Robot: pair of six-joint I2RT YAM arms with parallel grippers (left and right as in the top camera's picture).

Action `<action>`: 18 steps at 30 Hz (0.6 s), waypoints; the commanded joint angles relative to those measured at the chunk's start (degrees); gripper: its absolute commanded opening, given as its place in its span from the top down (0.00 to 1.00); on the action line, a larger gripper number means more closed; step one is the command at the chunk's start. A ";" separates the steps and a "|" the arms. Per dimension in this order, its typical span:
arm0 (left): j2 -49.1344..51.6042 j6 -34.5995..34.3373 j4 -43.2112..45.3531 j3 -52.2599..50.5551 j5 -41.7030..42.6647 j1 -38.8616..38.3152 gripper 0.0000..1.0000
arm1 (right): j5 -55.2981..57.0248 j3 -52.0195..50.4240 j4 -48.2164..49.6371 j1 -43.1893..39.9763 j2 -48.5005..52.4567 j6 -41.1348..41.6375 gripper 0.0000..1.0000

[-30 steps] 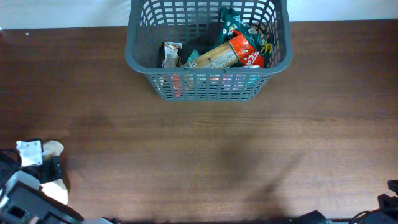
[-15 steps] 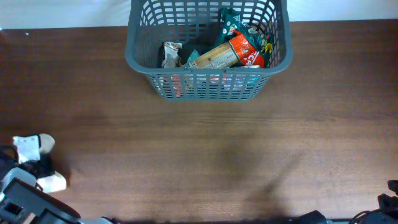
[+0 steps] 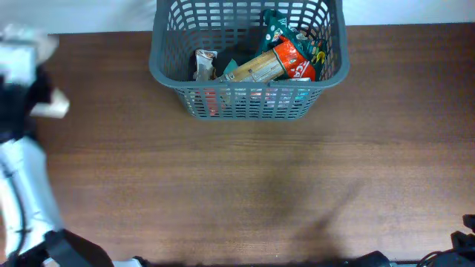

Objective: Pack container
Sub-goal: 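Carry the beige pouch into the basket and release it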

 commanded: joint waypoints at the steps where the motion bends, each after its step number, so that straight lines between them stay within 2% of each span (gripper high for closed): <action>1: -0.87 -1.33 5.03 2.36 -3.91 -10.08 0.98 | 0.68 0.55 0.02 0.42 -0.33 0.04 0.01; 3: -0.70 -1.36 12.11 3.58 -8.39 -15.43 0.98 | 0.68 0.55 0.02 0.42 -0.33 0.04 0.01; 6: 0.20 -1.40 18.03 8.02 -6.45 -18.88 0.98 | 0.68 0.55 0.02 0.42 -0.33 0.04 0.01; 14: 9.81 -11.32 20.63 28.61 11.13 -24.06 0.98 | 0.68 0.55 0.02 0.42 -0.33 0.04 0.01; 18: 17.35 -15.76 20.63 34.91 18.47 -29.07 0.98 | 0.68 0.55 0.02 0.42 -0.33 0.04 0.01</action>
